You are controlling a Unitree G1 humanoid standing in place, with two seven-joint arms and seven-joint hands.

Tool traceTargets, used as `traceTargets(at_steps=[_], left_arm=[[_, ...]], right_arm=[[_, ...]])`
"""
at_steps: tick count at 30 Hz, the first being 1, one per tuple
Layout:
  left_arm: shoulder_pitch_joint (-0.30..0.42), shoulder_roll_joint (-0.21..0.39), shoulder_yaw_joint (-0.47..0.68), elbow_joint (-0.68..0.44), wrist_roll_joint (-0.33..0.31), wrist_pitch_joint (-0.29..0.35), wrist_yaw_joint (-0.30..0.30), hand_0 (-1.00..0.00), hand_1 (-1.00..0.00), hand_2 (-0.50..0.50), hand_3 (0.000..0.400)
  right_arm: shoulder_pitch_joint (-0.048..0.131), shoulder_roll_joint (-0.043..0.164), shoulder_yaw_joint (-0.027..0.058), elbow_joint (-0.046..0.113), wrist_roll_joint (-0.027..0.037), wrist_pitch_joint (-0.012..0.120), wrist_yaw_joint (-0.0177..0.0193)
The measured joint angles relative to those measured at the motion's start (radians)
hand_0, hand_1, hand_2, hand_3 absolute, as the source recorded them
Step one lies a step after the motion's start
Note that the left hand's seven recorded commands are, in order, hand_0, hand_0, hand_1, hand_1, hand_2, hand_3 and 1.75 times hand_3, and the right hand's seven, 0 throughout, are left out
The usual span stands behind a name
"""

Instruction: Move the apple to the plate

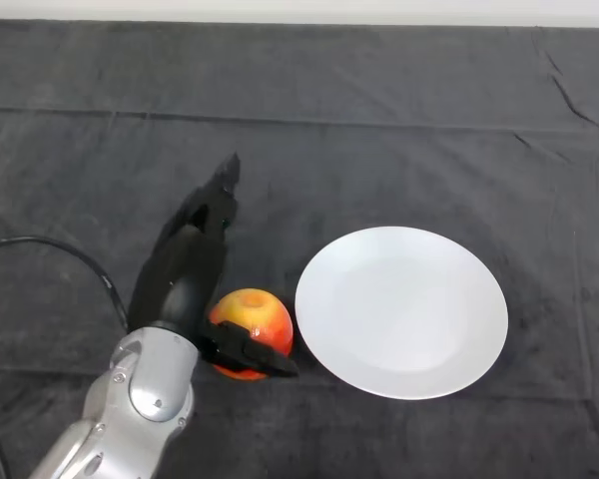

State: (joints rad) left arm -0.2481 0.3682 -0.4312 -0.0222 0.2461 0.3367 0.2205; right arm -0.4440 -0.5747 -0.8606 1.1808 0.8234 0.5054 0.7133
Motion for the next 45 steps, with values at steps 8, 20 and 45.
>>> traceTargets(at_steps=[8,20,45], left_arm=[[-0.006,0.000,0.000,0.057,0.001,-0.018,-0.007,-0.66,-0.04,-0.31,0.264],[-0.011,0.000,0.000,0.074,0.002,-0.028,-0.013,-1.00,-1.00,0.00,0.400],[-0.011,-0.001,0.012,0.023,0.013,-0.085,0.095,-1.00,-1.00,0.00,0.400]], right_arm=[[0.000,0.000,0.0000,0.000,0.0000,0.000,0.0000],[0.000,0.000,0.0000,0.000,0.0000,0.000,0.0000],[0.000,0.000,0.0000,0.000,0.0000,0.000,0.0000]])
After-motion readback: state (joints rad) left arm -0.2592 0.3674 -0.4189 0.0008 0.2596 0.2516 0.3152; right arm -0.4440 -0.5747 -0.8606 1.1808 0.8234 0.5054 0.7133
